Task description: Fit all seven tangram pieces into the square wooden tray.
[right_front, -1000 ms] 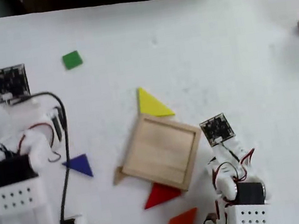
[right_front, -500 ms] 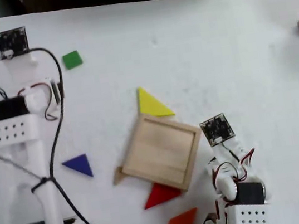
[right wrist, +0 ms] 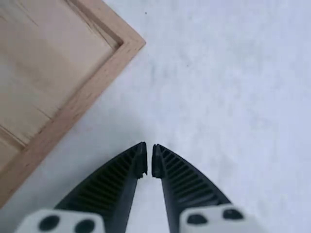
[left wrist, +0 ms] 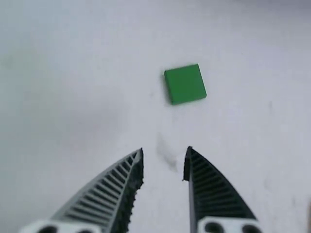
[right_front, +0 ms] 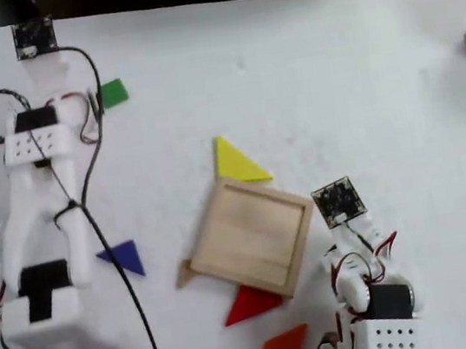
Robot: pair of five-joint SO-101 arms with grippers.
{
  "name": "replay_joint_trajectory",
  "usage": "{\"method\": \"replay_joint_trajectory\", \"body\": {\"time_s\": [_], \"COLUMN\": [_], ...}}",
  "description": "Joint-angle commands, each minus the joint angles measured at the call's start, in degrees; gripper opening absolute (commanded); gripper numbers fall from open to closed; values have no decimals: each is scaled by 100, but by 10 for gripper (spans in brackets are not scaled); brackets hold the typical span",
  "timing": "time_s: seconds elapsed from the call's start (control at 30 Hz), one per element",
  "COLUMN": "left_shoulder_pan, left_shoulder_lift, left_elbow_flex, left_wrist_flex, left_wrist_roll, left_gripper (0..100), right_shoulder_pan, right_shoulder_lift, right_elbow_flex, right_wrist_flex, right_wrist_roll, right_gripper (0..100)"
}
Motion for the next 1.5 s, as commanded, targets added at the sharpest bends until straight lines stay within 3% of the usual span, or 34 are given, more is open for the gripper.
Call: {"method": "replay_joint_trajectory", "body": {"time_s": [0.0,0.4,0.7,1.03,1.33,1.47], "left_shoulder_pan": [110,110,391,356,338,312], "left_shoulder_lift": [725,4453,6923,7354,7275,6976], "left_elbow_flex": [-1037,-5380,-8800,-8730,-8782,-9064], "left_wrist_flex": [-519,-475,193,35,1371,2400], "left_wrist_roll": [70,44,-360,-325,-334,-352], "left_gripper": [157,157,158,155,154,154], "right_shoulder_pan": [22,22,22,22,22,22], "right_shoulder_lift": [-66,-66,-66,-66,-66,-66], "right_elbow_flex": [53,53,53,53,53,53], "right_wrist_flex": [13,13,13,13,13,13], "right_wrist_roll": [-62,-62,-62,-62,-62,-62], "right_gripper": [29,29,29,29,29,29]}}
